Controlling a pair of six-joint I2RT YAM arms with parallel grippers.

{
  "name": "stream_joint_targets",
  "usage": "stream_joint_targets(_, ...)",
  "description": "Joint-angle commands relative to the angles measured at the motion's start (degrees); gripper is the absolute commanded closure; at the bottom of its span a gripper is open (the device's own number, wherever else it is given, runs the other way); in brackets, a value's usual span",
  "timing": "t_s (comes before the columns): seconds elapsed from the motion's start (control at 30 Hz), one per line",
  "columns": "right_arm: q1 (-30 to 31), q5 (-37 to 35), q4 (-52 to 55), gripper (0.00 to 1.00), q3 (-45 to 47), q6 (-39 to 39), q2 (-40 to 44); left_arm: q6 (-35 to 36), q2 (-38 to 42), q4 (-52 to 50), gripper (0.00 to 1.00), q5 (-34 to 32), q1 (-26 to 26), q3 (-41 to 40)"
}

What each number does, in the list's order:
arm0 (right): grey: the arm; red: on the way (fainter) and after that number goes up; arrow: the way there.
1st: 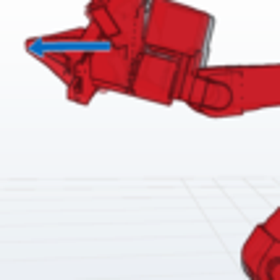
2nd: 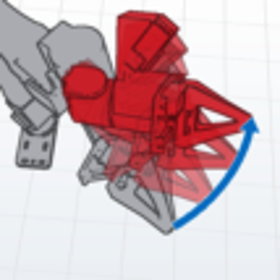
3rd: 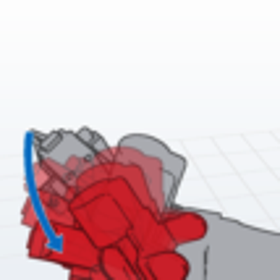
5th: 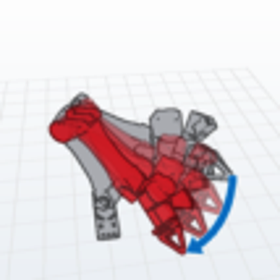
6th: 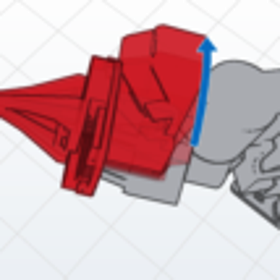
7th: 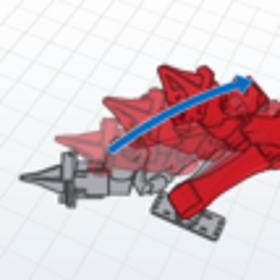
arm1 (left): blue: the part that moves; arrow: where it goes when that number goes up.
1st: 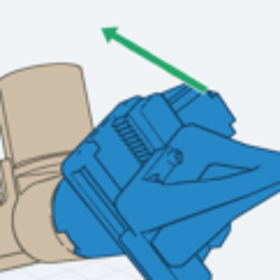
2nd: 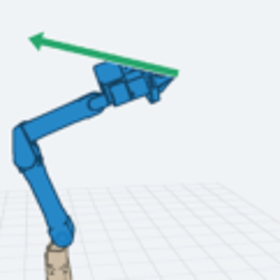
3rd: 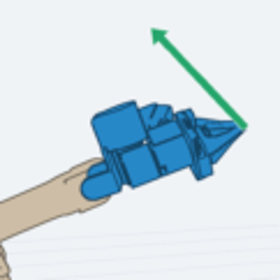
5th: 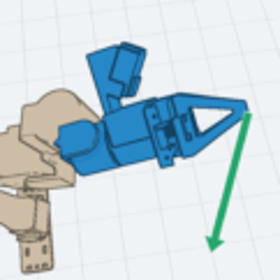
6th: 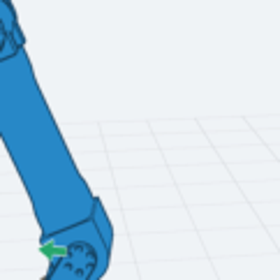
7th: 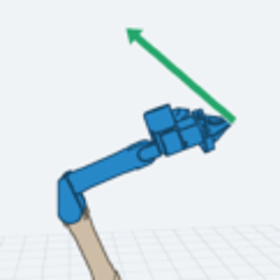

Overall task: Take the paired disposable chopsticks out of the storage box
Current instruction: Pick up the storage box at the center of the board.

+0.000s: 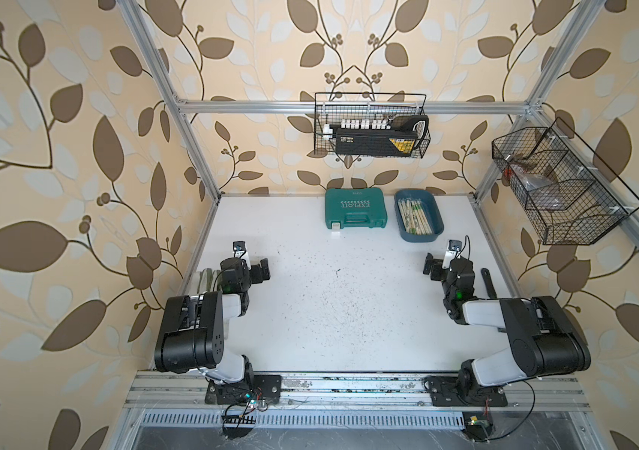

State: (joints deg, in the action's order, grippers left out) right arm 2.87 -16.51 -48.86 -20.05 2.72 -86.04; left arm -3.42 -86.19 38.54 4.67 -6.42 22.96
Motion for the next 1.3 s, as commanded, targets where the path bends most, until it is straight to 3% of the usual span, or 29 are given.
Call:
stream_joint_targets(0.0, 0.5, -1.8, -0.4, 0.00, -0.1, 0.4, 0.2, -0.2, 4.9, -11.9, 0.09, -3.8, 0.9, 6.7)
stream_joint_targets(0.03, 1.7, -4.7, 0.6, 0.00, -0.2, 0.2, 1.1, -0.4, 6.9, -19.6, 0.18, -5.9, 2.0, 10.7)
stream_joint_targets(0.07, 1.9, -4.8, 1.7, 0.00, -0.5, 0.3, 1.0, -2.6, 8.9, -23.3, 0.18, -7.9, 3.2, 13.0)
stream_joint_targets(0.13, 2.1, -4.3, -0.4, 0.00, 0.1, -0.7, 1.1, -7.4, 13.8, -24.7, 0.01, -6.4, 5.8, 13.7)
stream_joint_targets(0.17, 2.5, -4.4, -0.4, 0.00, -0.3, -2.4, 3.1, -8.3, 16.0, -27.4, 0.01, -8.2, 8.8, 14.9)
stream_joint_targets(0.2, 6.1, -12.3, 9.2, 0.00, -3.9, -3.1, 8.0, -8.1, 17.7, -31.6, 0.01, -11.6, 12.3, 17.4)
stream_joint_targets(0.27, 7.0, -15.3, 27.2, 0.00, -11.1, 3.1, 17.8, -8.5, 19.3, -39.7, 0.01, -14.2, 16.5, 22.8)
stream_joint_targets(0.33, 2.9, -10.2, 39.9, 0.00, -17.2, 17.7, 24.1, -13.1, 20.0, -47.3, 0.01, -12.2, 18.0, 27.8)
stream_joint_targets(0.4, -2.4, 11.0, 43.3, 0.02, -22.0, 20.5, 24.7, -16.6, 19.7, -50.8, 0.01, -7.3, 19.2, 30.6)
stream_joint_targets(0.47, -1.5, 19.0, 51.5, 0.16, -30.9, 18.0, 20.4, -18.4, 18.1, -52.5, 0.01, -4.2, 21.1, 32.6)
stream_joint_targets(0.63, 6.3, 10.3, 78.2, 0.21, -55.5, 7.1, 1.4, -19.2, 11.0, -57.4, 0.03, -4.7, 28.4, 39.5)
stream_joint_targets(0.77, 7.7, 10.1, 90.5, 0.24, -69.8, 3.6, -12.2, -18.7, 5.2, -62.2, 0.17, -3.6, 32.9, 46.2)
stream_joint_targets(1.0, 8.6, 9.5, 98.9, 0.29, -84.8, 0.6, -29.2, -19.4, 1.7, -61.4, 0.18, -4.8, 38.9, 48.4)
stream_joint_targets(1.27, 8.7, 11.8, 102.9, 0.38, -94.6, 0.0, -40.9, -19.8, 0.6, -62.7, 0.19, -4.7, 39.3, 48.2)
